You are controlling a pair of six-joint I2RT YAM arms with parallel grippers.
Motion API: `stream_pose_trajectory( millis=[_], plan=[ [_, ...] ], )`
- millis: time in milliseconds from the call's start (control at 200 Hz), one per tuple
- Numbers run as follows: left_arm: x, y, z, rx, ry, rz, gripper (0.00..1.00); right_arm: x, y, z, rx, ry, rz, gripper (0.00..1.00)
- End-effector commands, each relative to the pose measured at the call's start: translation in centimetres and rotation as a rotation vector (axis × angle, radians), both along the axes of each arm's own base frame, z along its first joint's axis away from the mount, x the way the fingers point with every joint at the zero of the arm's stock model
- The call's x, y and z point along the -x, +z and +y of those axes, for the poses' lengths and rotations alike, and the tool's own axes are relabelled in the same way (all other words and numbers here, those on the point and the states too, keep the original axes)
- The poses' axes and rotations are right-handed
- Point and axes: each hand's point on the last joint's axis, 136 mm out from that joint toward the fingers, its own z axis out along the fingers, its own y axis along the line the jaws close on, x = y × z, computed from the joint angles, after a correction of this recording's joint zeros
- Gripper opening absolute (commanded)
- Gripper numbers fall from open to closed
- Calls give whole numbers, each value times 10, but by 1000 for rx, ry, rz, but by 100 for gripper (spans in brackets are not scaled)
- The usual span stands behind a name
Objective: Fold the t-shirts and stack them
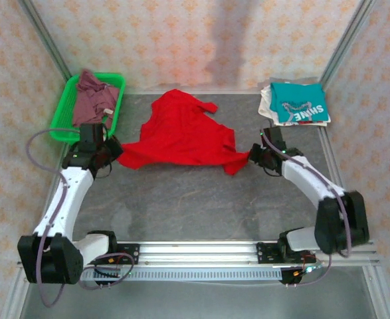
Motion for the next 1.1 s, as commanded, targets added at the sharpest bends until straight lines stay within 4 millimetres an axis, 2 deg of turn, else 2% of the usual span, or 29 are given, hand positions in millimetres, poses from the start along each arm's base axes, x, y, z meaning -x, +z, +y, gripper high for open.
stream_pose_trajectory(
  millis=[0, 75, 220, 430, 515, 701, 811, 901, 961, 1001, 1096],
  plan=[
    [7, 70, -3, -9, -31, -133, 0, 0, 72, -14, 55, 1, -163, 0],
    [14, 110, -2, -41, -45, -209, 0, 9, 117, -19, 62, 3, -259, 0],
    [30, 186, 0, -83, -41, -368, 0, 26, 182, -24, 68, 14, -385, 0],
    [70, 294, 2, -149, -29, -618, 0, 61, 276, -35, 64, 4, -583, 0],
    [90, 330, -2, -163, -40, -710, 0, 80, 308, -35, 36, 20, -655, 0],
    [135, 395, -8, -225, -68, -860, 0, 121, 360, -42, -8, 20, -775, 0],
    [154, 427, -9, -252, -69, -940, 0, 135, 376, -46, -18, 8, -812, 0],
    [152, 445, -6, -264, -50, -974, 0, 136, 385, -49, -21, -13, -825, 0],
    [138, 451, -2, -282, -33, -966, 0, 125, 382, -55, 4, -54, -793, 0],
    [122, 450, 2, -289, -20, -942, 0, 113, 376, -56, 26, -67, -759, 0],
    [65, 433, 7, -287, -25, -859, 0, 71, 352, -52, 67, -93, -655, 0]
  ],
)
